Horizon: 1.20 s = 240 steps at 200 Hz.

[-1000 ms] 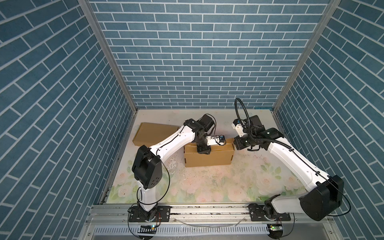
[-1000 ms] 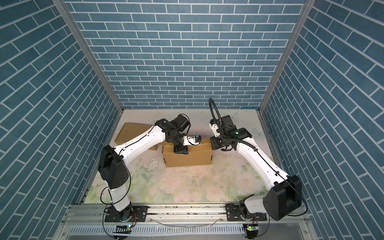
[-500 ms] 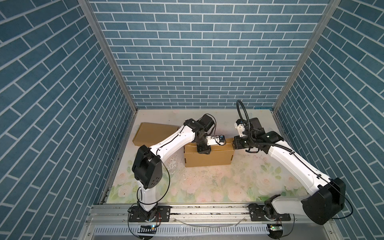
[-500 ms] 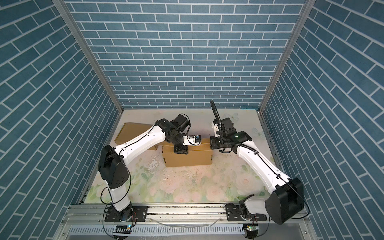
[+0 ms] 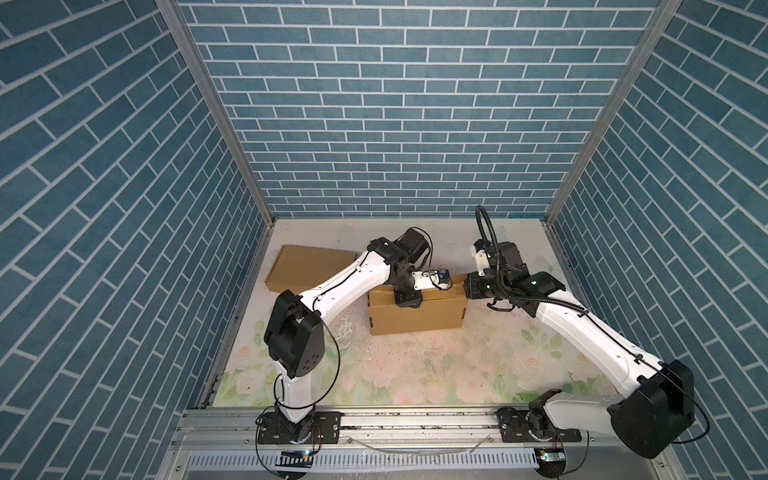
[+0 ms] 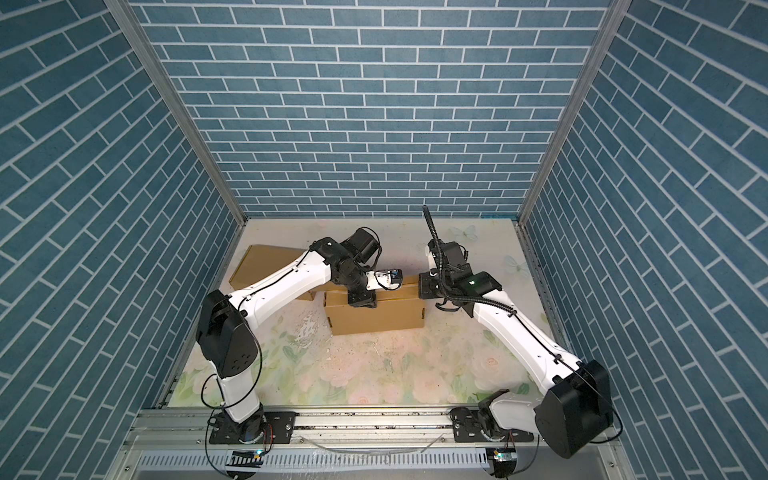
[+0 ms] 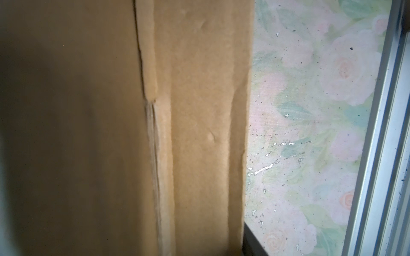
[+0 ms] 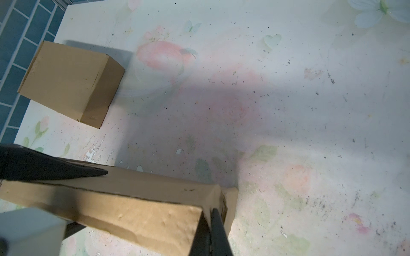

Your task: Fold the paper box

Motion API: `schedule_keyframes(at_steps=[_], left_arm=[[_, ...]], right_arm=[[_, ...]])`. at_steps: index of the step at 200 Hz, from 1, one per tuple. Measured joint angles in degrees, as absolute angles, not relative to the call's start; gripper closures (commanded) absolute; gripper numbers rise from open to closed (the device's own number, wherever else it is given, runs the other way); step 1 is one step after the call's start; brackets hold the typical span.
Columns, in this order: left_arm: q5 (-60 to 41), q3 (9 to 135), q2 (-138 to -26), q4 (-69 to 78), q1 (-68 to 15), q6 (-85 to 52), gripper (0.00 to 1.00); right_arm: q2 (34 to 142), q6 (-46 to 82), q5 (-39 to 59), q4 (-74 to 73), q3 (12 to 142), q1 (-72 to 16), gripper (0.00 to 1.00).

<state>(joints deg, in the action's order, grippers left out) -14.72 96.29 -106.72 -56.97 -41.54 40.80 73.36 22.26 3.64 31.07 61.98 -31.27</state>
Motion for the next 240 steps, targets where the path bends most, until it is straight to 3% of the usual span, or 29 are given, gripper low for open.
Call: schedule_keyframes(at_steps=[109,140,205,240], left_arm=[[-9.82,95.15,-106.17,-54.19,-41.54,40.56,0.27],[-8.71,94.56,-103.37,-54.28,-41.54,40.25,0.24],[-7.79,90.65,-92.38,-50.00,-41.50,36.75,0.27],[-4.51,80.71,-80.82,-44.23,-39.33,29.06,0.40]], right_arm=[[74.06,22.26,2.55,28.45,61.08,-31.35,1.00],[74.06,22.26,2.17,28.49,61.06,-31.35,1.00],[74.04,22.28,1.65,28.56,61.08,-31.40,1.00],[74.02,22.28,1.43,28.60,61.01,-31.42,1.00]])
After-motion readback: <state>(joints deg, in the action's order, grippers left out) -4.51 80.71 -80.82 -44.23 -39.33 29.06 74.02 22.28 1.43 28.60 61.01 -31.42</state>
